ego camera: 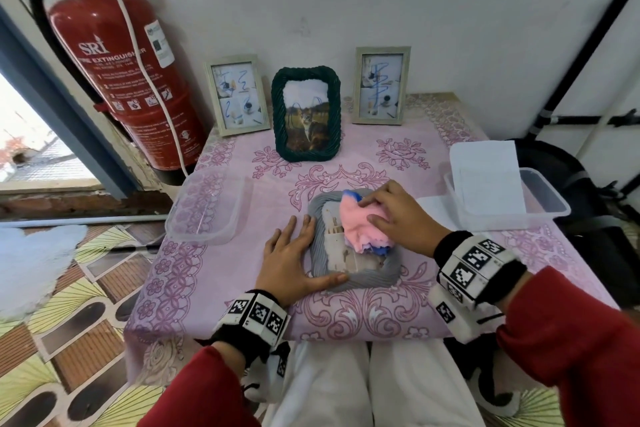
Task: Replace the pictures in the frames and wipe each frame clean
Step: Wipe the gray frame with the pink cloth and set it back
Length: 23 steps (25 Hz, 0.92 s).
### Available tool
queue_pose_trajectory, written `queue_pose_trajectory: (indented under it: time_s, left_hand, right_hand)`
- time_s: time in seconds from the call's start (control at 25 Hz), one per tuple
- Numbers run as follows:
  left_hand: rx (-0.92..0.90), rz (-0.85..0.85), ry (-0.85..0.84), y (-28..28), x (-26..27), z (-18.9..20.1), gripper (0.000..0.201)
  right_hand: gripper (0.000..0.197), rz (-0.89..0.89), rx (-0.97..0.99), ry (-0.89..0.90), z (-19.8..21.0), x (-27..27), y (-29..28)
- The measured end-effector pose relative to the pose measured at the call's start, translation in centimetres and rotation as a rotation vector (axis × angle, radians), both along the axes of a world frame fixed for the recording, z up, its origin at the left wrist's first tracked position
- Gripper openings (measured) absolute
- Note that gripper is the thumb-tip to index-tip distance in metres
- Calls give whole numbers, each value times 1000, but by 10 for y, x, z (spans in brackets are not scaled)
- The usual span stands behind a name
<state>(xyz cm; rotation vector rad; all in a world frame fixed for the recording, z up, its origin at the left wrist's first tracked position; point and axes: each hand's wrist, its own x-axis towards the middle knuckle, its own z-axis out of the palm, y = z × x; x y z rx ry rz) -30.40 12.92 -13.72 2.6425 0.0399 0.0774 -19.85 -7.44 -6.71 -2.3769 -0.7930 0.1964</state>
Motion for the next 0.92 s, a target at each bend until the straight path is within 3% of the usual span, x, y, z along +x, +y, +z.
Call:
queue_pose_trajectory:
  time_s: [0.08, 0.16, 0.28, 0.4, 0.68, 0.84, 0.92]
  left_hand:
    - [2, 1, 5, 0, 0, 1, 128]
    - [5, 2, 14, 0, 0, 1, 129]
    - [7, -1, 20, -1, -1, 2, 130]
    - [17, 3, 14, -2, -1, 3, 131]
    - [-20, 8, 33, -3, -3, 8, 130]
    - [-87, 11, 88, -5, -3, 17, 120]
    - [-166, 42, 141, -1, 4, 26, 102]
  right_hand:
    - [35, -67, -31, -44, -3, -2, -4]
    - [40, -124, -18, 20, -5, -3, -8]
    - [34, -177, 148, 196, -7, -7, -15]
    - [28, -255, 261, 245, -8, -10, -28]
    - [62, -155, -78, 159, -30, -37, -39]
    - [68, -165, -58, 175, -37, -46, -40]
    - [67, -155, -2, 210, -37, -48, -43]
